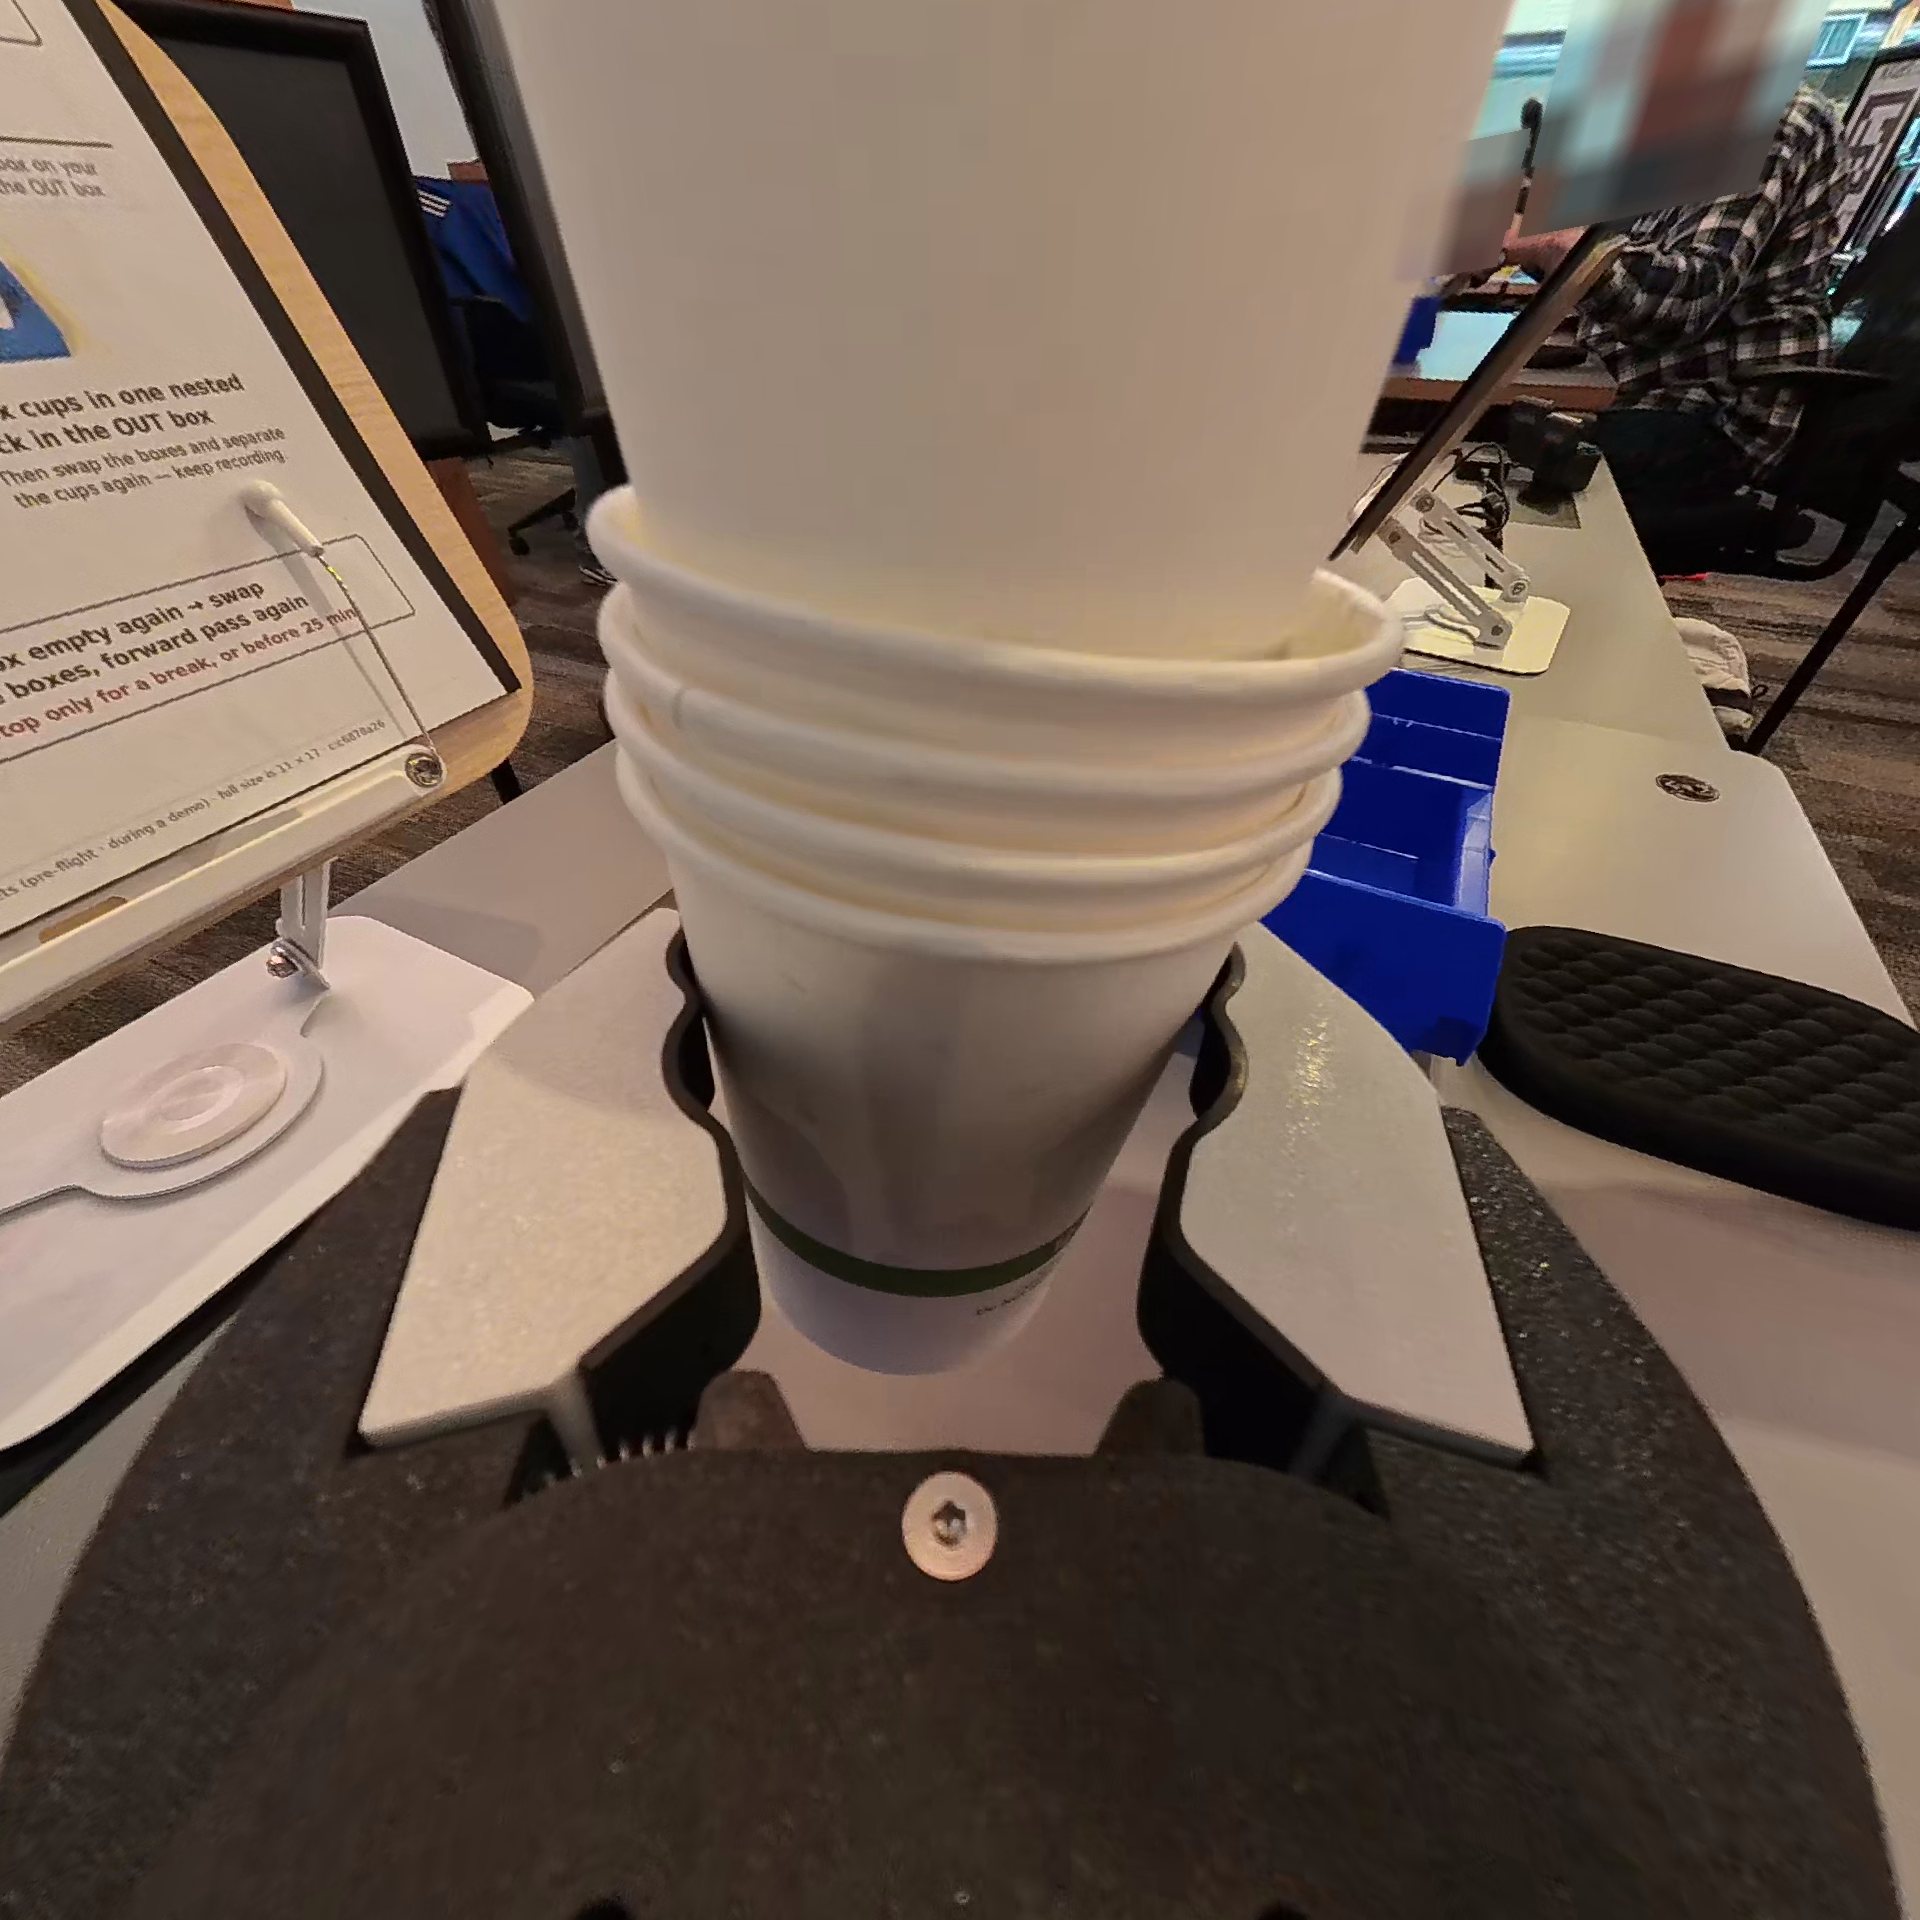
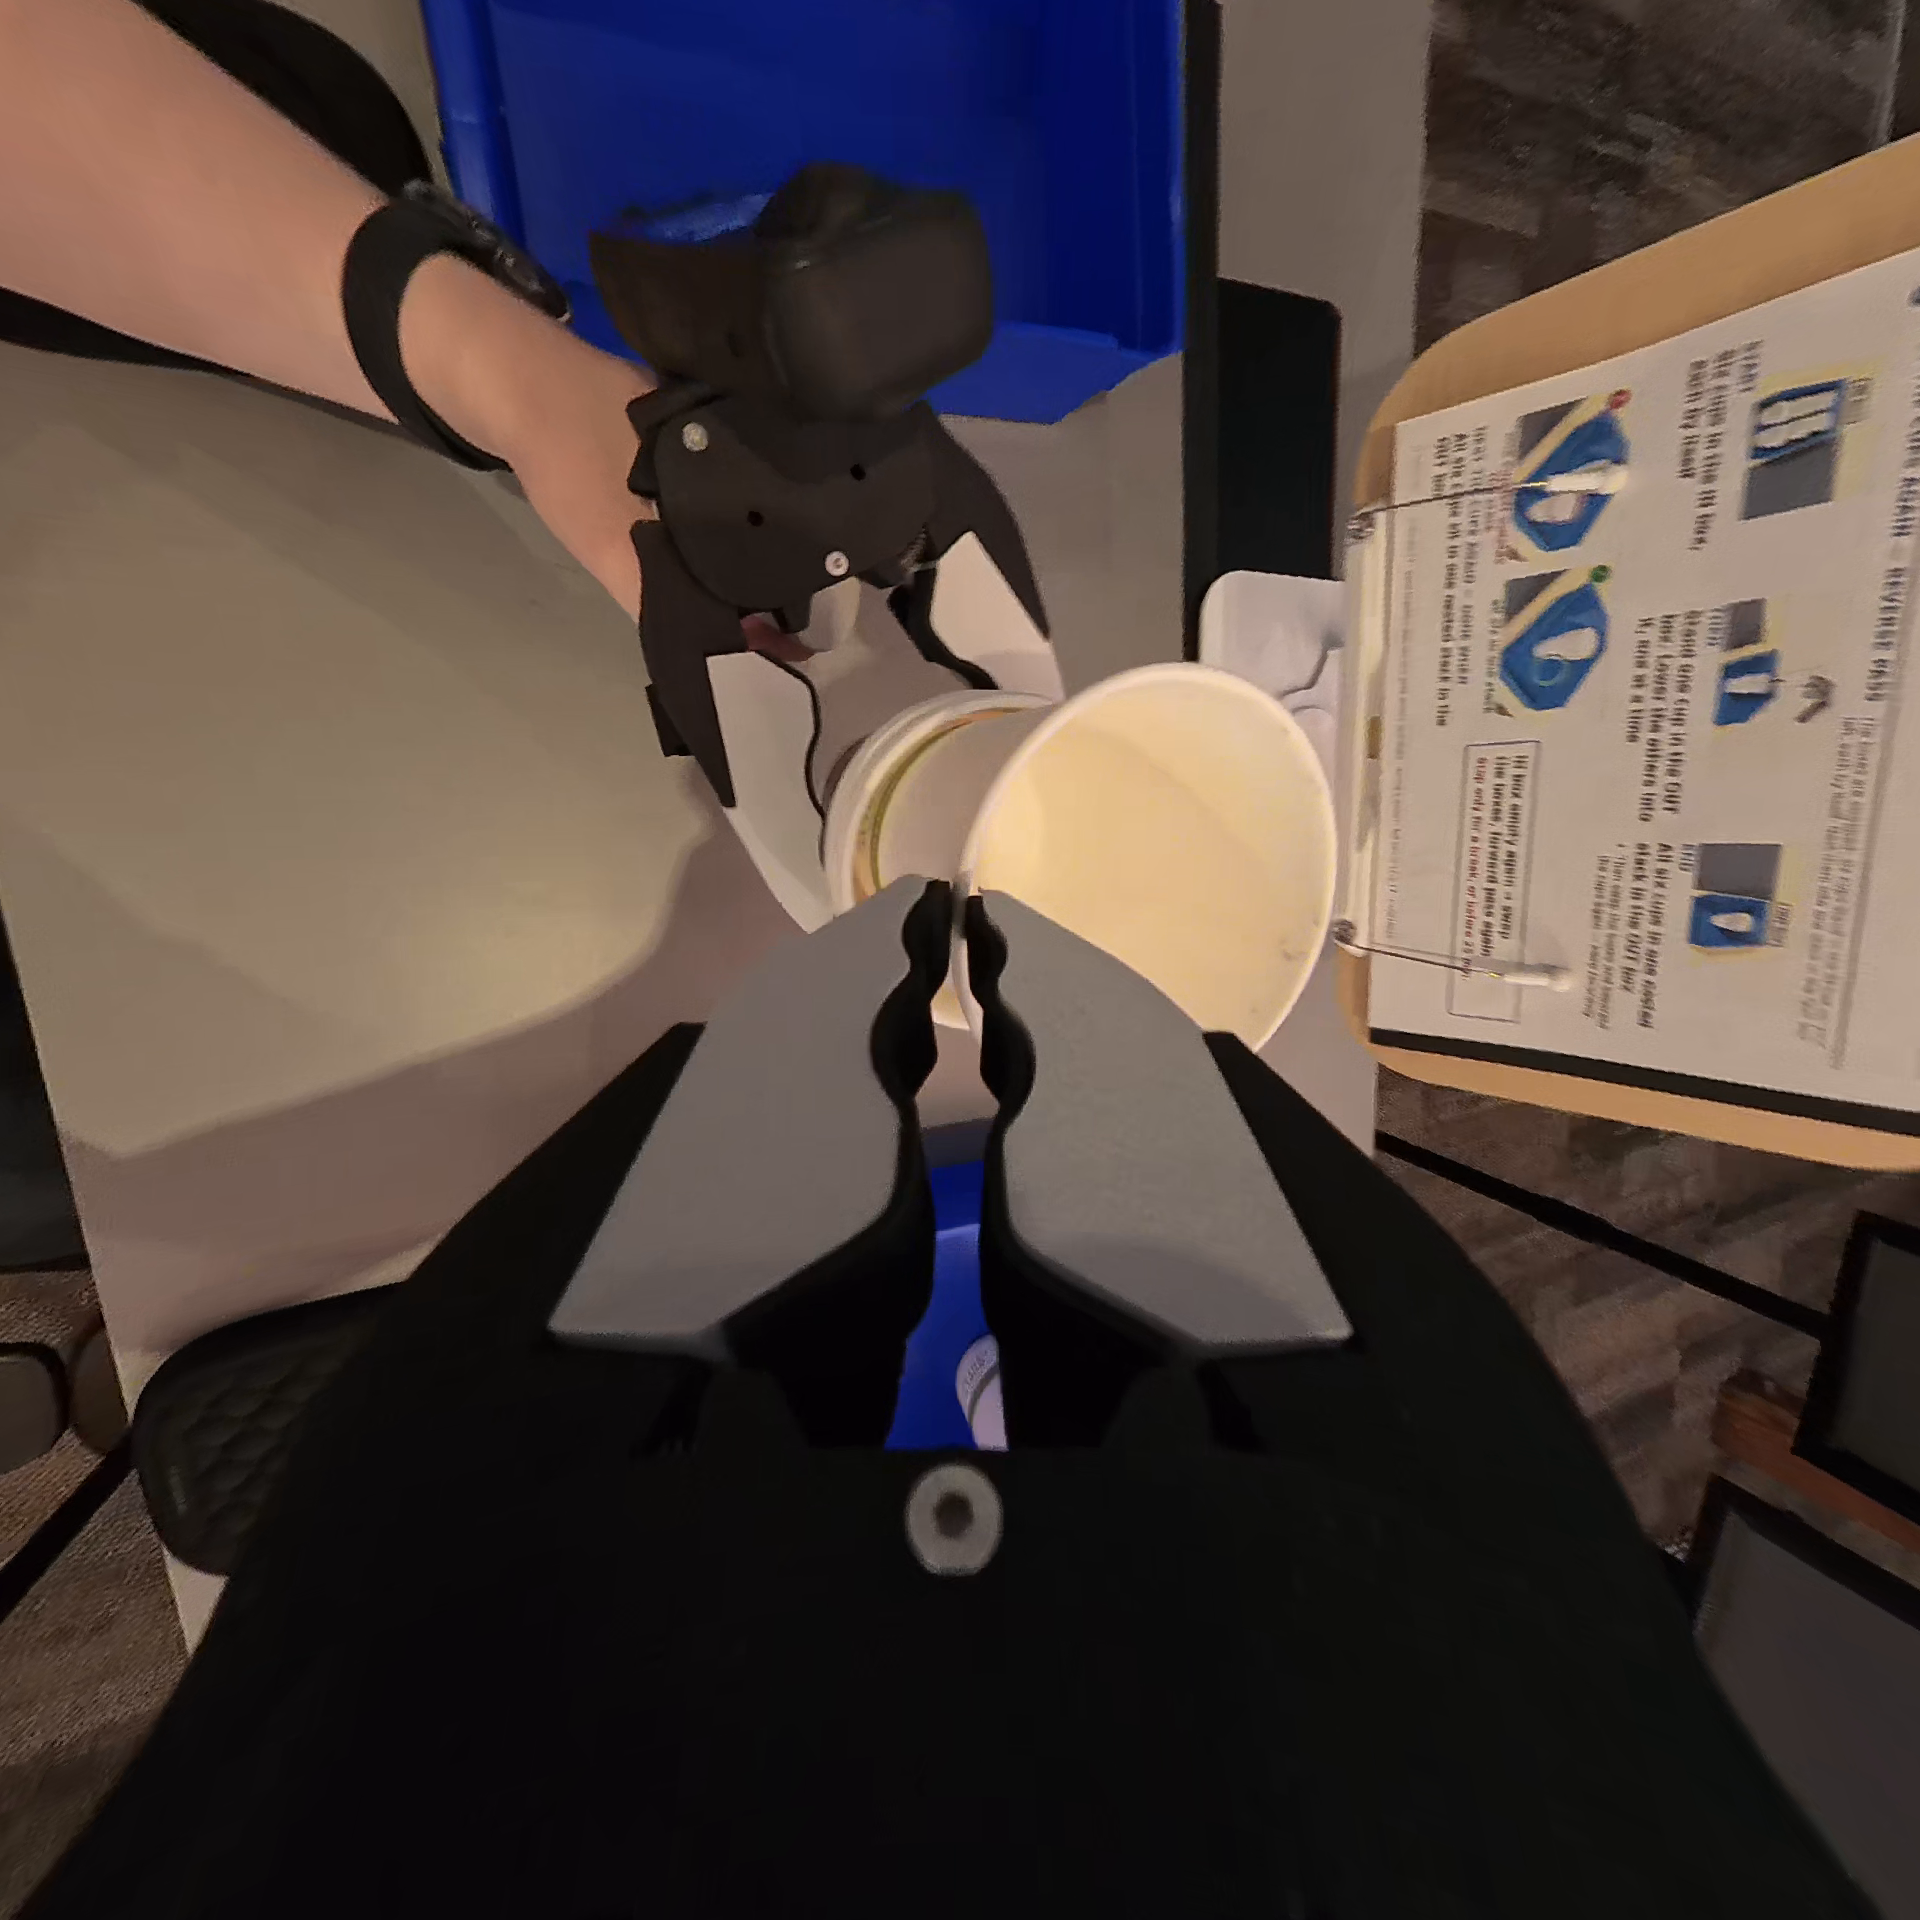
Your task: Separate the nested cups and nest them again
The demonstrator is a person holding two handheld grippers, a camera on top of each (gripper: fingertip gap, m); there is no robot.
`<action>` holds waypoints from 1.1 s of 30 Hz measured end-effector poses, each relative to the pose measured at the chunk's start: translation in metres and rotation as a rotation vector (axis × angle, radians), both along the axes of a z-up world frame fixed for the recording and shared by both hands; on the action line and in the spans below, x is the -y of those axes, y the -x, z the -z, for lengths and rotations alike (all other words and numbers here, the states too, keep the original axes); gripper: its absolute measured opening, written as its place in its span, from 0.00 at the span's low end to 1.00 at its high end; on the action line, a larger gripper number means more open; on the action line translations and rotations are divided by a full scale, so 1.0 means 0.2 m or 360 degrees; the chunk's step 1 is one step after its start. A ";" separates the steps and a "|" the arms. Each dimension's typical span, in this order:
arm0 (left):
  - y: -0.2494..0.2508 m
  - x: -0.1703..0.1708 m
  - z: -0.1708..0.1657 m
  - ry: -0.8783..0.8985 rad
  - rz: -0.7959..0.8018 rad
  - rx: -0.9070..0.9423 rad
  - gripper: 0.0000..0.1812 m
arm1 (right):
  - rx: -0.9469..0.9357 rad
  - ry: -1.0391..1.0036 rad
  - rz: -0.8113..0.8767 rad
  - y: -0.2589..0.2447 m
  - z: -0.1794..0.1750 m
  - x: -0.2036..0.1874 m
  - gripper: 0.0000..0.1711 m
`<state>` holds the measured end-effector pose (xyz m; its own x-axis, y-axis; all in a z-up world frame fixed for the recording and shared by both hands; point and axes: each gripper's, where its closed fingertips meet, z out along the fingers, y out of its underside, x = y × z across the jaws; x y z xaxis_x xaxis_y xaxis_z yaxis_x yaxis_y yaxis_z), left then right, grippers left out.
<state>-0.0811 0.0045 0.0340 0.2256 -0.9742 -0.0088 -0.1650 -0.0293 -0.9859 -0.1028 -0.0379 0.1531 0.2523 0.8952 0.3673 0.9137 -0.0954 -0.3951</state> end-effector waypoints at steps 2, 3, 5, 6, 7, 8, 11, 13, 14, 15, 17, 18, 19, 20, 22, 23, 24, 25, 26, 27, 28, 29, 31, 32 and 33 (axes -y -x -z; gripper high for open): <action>0.00 0.00 0.00 0.0002 0.0001 0.0000 0.51 | -0.0012 -0.0030 0.0024 -0.02 -0.08 0.00 0.02; 0.00 0.00 0.00 0.0004 0.0001 0.0000 0.51 | -0.0013 -0.0051 0.0043 -0.04 -0.12 -0.01 0.02; 0.00 0.00 0.01 0.0008 0.0002 0.0000 0.51 | -0.0016 -0.0095 0.0086 -0.08 -0.21 -0.01 0.02; 0.00 -0.01 0.01 0.0010 0.0001 -0.0001 0.51 | -0.0017 -0.0117 0.0113 -0.11 -0.25 -0.01 0.02; 0.00 -0.01 0.01 0.0011 -0.0003 -0.0001 0.51 | -0.0021 -0.0140 0.0144 -0.14 -0.29 -0.01 0.02; 0.00 -0.01 0.01 0.0013 -0.0006 -0.0001 0.51 | -0.0030 -0.0157 0.0180 -0.18 -0.32 -0.01 0.02; 0.01 -0.02 0.01 0.0017 -0.0010 0.0003 0.51 | -0.0063 -0.0191 0.0306 -0.32 -0.39 -0.01 0.02; 0.01 -0.02 0.00 0.0016 -0.0012 0.0006 0.51 | -0.0073 -0.0200 0.0403 -0.44 -0.38 -0.02 0.02; 0.01 -0.02 0.00 0.0014 -0.0014 0.0008 0.51 | -0.0074 -0.0191 0.0456 -0.50 -0.37 -0.02 0.02; 0.01 -0.02 0.00 0.0012 -0.0015 0.0010 0.51 | -0.0065 -0.0182 0.0511 -0.56 -0.34 -0.03 0.02; 0.01 -0.02 -0.01 0.0012 -0.0016 0.0015 0.51 | -0.0051 -0.0148 0.0608 -0.68 -0.26 -0.03 0.02; 0.02 -0.02 -0.01 0.0012 -0.0017 0.0016 0.51 | -0.0042 -0.0126 0.0655 -0.74 -0.22 -0.04 0.02; 0.02 -0.02 -0.01 0.0011 -0.0018 0.0016 0.51 | -0.0037 -0.0110 0.0693 -0.80 -0.18 -0.04 0.02; 0.02 -0.02 -0.01 0.0011 -0.0020 0.0015 0.51 | -0.0047 -0.0089 0.0726 -0.84 -0.13 -0.05 0.02; 0.02 -0.03 -0.01 0.0012 -0.0023 0.0013 0.51 | -0.0042 -0.0029 0.0789 -0.92 -0.03 -0.06 0.02; 0.02 -0.03 -0.01 0.0014 -0.0024 0.0013 0.51 | -0.0030 -0.0004 0.0809 -0.96 0.03 -0.06 0.02; 0.02 -0.03 0.00 0.0015 -0.0024 0.0012 0.51 | -0.0027 0.0026 0.0828 -0.99 0.08 -0.06 0.02; 0.02 -0.03 0.00 0.0017 -0.0024 0.0009 0.51 | -0.0020 0.0051 0.0843 -1.01 0.14 -0.07 0.02; 0.02 -0.03 0.00 0.0017 -0.0025 0.0006 0.51 | -0.0013 0.0067 0.0849 -1.03 0.19 -0.07 0.02; 0.02 -0.03 0.00 0.0017 -0.0025 0.0004 0.51 | -0.0019 0.0083 0.0855 -1.05 0.24 -0.08 0.02; 0.01 -0.03 0.01 0.0016 -0.0026 0.0001 0.51 | -0.0024 0.0109 0.0864 -1.06 0.30 -0.09 0.02; 0.01 -0.03 0.01 0.0015 -0.0026 -0.0001 0.51 | -0.0012 0.0128 0.0875 -1.08 0.36 -0.09 0.02; 0.01 -0.03 0.01 0.0014 -0.0024 -0.0002 0.51 | 0.0022 0.0160 0.0896 -1.11 0.47 -0.11 0.02; 0.01 -0.03 0.01 0.0014 -0.0024 -0.0003 0.51 | 0.0029 0.0181 0.0907 -1.13 0.52 -0.12 0.02; 0.01 -0.03 0.01 0.0013 -0.0023 -0.0005 0.51 | 0.0044 0.0188 0.0916 -1.14 0.57 -0.12 0.02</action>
